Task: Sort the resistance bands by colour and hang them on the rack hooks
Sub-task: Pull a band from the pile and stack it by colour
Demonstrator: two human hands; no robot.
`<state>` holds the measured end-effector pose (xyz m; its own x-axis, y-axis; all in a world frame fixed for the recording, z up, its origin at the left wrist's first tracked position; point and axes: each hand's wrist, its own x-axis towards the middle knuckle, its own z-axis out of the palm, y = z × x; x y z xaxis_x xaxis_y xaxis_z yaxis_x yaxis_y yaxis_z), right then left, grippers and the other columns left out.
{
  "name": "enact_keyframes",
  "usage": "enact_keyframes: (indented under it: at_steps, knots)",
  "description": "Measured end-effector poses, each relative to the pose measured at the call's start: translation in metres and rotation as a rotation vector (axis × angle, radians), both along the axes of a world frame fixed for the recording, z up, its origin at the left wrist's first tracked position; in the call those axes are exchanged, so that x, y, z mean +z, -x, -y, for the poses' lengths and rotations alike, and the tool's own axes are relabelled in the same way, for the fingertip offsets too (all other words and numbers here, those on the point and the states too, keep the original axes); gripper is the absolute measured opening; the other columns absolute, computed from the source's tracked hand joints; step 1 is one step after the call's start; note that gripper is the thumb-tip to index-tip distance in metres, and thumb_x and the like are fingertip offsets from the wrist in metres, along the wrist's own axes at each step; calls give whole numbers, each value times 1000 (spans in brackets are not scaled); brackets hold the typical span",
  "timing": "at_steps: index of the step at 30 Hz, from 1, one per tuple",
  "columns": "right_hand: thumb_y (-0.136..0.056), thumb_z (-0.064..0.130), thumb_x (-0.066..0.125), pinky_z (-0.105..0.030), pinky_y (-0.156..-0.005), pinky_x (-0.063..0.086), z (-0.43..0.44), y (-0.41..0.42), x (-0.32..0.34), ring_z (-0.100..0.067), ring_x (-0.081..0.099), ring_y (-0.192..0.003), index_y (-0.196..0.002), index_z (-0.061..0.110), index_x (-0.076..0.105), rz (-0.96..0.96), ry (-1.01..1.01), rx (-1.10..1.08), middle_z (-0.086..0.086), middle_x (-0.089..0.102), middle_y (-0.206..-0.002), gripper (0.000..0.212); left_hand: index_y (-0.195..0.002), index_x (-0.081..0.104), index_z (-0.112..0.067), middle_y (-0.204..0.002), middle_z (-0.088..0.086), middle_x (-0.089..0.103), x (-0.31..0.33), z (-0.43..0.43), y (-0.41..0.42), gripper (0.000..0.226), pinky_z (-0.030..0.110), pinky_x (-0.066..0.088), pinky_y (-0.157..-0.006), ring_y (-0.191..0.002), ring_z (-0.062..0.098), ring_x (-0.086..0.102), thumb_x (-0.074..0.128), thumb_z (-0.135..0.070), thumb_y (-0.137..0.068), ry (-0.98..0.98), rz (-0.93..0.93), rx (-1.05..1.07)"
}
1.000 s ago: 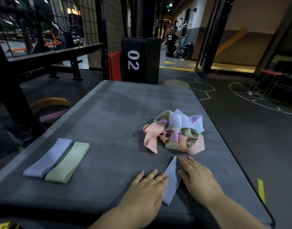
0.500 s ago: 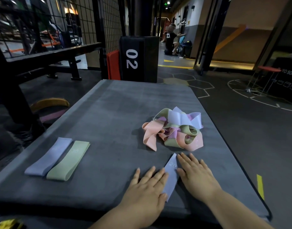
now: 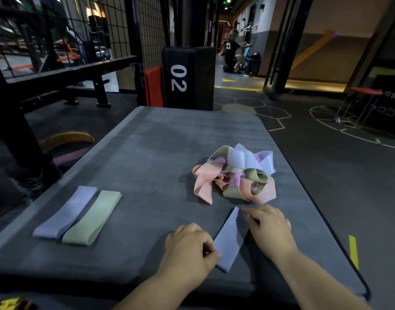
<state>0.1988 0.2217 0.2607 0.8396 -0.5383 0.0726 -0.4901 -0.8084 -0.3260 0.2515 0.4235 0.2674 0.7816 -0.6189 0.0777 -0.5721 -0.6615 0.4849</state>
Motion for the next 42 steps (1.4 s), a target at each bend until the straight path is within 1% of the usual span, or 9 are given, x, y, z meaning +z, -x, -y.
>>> enact_keyframes:
  at_steps: [4,8,14,24,28,32,36,39,42]
  knots:
    - [-90,29,52,-34,-93,42,1,-2,0,-22,49,-111,-117,37,64,44,-44,-94,6,61,-110,30,-90,50,-31,-94,-15,52,4,2,1,24,27,37,-87,-98,9,49,60,-53,-83,-59,-15,26]
    - [-88,38,55,-34,-91,45,1,-2,3,-23,51,-108,-105,34,68,18,-61,-160,5,63,-107,22,-97,52,-31,-96,-13,56,8,2,3,29,29,41,-87,-98,12,52,59,-55,-83,-96,-27,50]
    - [-88,28,59,-36,-85,46,-3,-2,6,-23,52,-103,-85,30,56,80,-140,-145,6,61,-96,5,-95,56,-29,-104,-9,60,10,2,5,29,31,41,-87,-103,17,55,56,-56,-86,-166,0,57]
    - [-92,25,60,-28,-63,40,-5,2,12,-13,54,-79,-86,24,54,223,-349,-170,10,59,-82,8,-89,56,-29,-96,-10,60,9,0,8,21,26,41,-81,-96,12,54,59,-49,-86,-36,-19,44]
    - [-91,21,62,-19,-56,36,-9,0,15,-4,52,-74,-86,21,56,270,-399,-170,6,61,-82,8,-92,53,-28,-93,-9,61,11,-5,5,17,26,40,-71,-90,13,56,57,-44,-87,-18,-123,65]
    - [-89,22,66,-15,-56,34,-18,-5,16,-1,53,-75,-89,19,59,280,-421,-156,9,61,-81,7,-93,51,-32,-92,-10,63,12,-15,-3,19,26,45,-74,-90,12,59,63,-43,-84,13,-269,110]
    - [-87,20,68,-18,-56,35,-30,-14,19,-10,58,-76,-84,19,59,303,-453,-152,6,64,-81,10,-99,60,-33,-91,-14,63,16,-30,-15,20,26,48,-81,-93,11,61,65,-44,-83,20,-373,143]
    - [-86,20,69,-25,-58,41,-42,-26,23,-15,59,-76,-85,17,60,313,-471,-123,1,65,-82,10,-80,57,-32,-77,-14,59,20,-46,-24,15,24,43,-67,-77,11,58,67,-44,-82,42,-396,171]
    - [-84,19,70,-34,-65,51,-60,-45,29,-22,62,-75,-83,15,63,306,-477,-96,-1,66,-78,9,-75,57,-28,-69,-13,57,24,-65,-31,18,23,40,-60,-64,10,52,67,-42,-81,104,-432,227]
